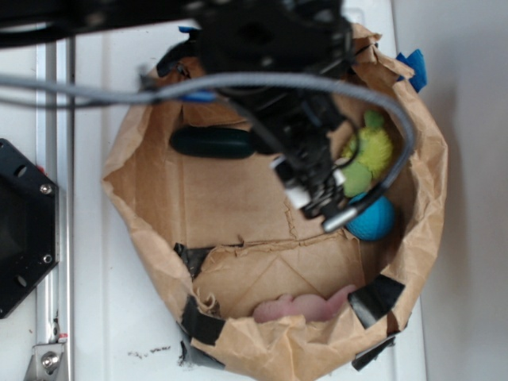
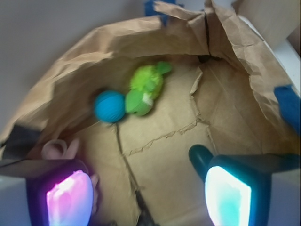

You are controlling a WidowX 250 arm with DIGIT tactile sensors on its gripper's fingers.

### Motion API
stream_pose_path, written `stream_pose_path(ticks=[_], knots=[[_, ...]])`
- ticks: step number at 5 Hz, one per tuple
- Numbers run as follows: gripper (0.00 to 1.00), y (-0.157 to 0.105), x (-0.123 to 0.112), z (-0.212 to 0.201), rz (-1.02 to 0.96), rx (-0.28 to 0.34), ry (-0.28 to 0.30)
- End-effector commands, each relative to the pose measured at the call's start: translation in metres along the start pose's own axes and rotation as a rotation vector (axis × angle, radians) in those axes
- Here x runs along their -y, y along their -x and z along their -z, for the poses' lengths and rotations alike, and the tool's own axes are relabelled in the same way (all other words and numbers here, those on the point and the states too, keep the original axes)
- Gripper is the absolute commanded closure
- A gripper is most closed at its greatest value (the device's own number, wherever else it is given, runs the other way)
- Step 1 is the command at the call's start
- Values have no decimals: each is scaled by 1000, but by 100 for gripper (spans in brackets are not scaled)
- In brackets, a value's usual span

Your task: Grab the green animal.

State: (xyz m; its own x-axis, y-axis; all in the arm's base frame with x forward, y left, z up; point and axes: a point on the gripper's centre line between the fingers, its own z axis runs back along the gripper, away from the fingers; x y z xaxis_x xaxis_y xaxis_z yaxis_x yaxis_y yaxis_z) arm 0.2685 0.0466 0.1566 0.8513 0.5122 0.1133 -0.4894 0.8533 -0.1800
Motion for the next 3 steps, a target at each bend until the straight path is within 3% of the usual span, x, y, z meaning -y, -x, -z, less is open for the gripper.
stream_pose_path(ticks=[1,2,3], knots=[[0,-11,-5,-18,-20,61,17],[0,-11,-5,-18,-20,61,17],[0,-16,-7,17,-22,61,-49]])
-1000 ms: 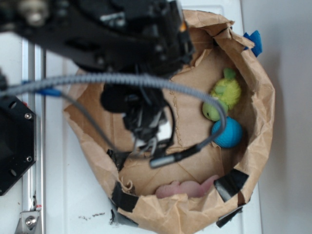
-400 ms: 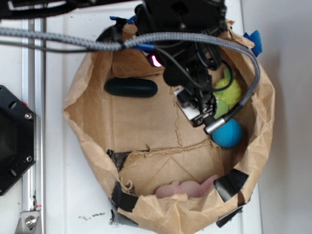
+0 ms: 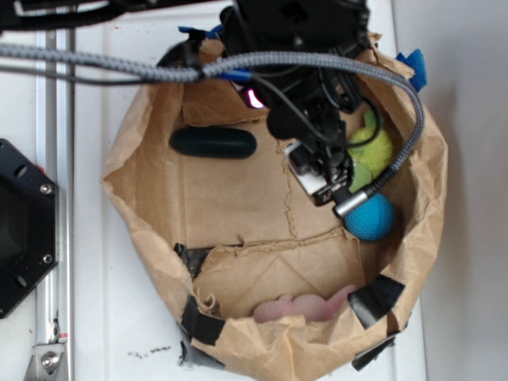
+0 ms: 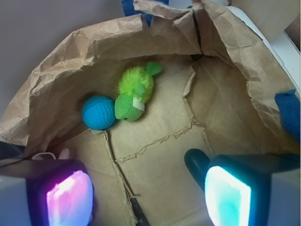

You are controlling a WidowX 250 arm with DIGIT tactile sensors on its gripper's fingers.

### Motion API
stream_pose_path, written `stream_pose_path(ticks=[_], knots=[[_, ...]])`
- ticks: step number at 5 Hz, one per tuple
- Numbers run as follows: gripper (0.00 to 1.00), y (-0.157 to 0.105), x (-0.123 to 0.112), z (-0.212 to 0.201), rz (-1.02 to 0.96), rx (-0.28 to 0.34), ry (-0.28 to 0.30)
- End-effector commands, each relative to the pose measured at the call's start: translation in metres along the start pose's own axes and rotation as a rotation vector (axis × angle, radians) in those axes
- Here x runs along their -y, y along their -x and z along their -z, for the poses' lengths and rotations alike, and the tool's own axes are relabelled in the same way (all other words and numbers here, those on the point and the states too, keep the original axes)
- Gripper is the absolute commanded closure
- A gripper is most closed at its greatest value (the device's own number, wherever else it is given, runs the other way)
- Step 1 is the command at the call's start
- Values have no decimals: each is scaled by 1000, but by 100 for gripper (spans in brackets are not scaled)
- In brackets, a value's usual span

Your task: Grab the green animal.

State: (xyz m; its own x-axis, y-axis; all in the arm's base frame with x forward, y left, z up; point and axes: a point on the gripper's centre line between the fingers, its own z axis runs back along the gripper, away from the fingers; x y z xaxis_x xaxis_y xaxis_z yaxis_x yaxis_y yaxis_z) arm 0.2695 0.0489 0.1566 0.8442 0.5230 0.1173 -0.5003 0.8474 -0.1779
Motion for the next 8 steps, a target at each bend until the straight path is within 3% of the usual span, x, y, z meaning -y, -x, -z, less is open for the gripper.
stream_pose_path(ticks=[1,3,6,8], knots=[[0,-18,-4,47,-36,85,-67],[0,-28,-1,72,-72,108,-96],[0,-28,16,74,-85,144,-23],[0,-30,25,72,-86,235,80]])
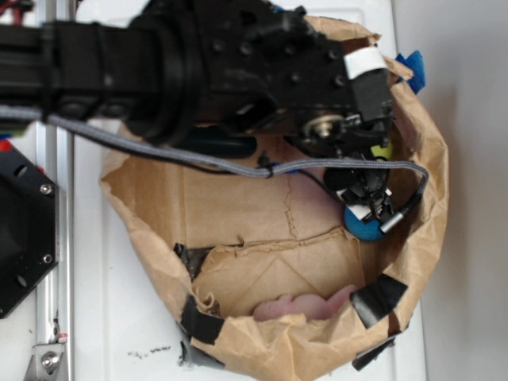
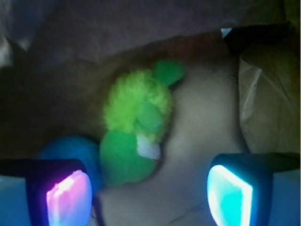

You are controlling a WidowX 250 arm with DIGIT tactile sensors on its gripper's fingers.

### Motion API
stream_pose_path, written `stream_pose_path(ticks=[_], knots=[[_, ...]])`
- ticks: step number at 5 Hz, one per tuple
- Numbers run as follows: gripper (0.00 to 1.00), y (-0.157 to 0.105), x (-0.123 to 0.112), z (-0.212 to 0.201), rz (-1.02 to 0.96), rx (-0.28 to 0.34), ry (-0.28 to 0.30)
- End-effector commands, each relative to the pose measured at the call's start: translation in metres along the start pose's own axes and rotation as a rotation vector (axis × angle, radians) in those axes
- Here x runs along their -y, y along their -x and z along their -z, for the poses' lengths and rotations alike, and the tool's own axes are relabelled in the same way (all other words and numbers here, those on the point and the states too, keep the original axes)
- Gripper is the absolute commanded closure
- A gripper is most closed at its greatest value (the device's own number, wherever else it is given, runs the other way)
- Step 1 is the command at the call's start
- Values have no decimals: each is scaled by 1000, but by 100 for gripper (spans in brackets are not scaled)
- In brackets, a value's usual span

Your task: Grab the green animal.

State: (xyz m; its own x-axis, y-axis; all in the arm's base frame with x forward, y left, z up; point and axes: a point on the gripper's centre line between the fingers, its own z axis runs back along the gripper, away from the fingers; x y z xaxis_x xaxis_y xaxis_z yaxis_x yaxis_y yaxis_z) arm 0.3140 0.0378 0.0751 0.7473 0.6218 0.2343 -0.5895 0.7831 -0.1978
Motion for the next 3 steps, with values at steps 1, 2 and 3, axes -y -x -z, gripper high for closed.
stream_pose_path(ticks=[1,2,3], knots=[[0,-9,13,-6,38,82,88],[0,-11,16,2,37,64,88],[0,-11,19,8,44,60,77]])
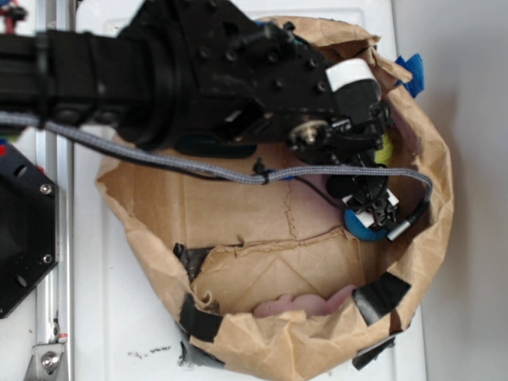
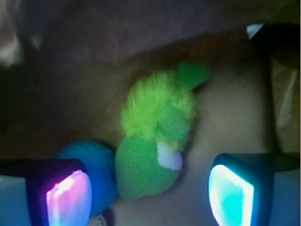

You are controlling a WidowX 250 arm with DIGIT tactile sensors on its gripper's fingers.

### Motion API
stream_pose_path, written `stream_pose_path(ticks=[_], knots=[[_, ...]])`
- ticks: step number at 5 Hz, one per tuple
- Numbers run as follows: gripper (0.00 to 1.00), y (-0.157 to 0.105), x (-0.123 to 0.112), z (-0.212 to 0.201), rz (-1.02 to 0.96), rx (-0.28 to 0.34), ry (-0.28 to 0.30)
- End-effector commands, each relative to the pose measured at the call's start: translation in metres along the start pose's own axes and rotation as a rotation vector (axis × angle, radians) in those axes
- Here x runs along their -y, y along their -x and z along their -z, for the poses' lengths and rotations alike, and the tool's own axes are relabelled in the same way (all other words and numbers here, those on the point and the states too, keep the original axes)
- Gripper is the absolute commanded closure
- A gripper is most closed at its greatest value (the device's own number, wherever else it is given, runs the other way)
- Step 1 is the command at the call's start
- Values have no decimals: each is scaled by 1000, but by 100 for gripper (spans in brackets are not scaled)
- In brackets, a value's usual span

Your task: Grab the green animal.

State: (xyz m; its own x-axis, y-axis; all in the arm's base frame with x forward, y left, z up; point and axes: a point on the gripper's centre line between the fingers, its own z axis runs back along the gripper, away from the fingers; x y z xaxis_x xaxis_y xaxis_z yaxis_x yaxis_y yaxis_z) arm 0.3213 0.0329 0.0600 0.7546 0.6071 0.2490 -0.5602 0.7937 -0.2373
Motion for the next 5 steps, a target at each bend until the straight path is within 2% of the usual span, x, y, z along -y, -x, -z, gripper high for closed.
stream_pose_path(ticks=[1,2,5], knots=[[0,-13,14,2,39,52,-5],[0,-16,8,12,37,60,-40],[0,-26,1,23,33,49,-78]])
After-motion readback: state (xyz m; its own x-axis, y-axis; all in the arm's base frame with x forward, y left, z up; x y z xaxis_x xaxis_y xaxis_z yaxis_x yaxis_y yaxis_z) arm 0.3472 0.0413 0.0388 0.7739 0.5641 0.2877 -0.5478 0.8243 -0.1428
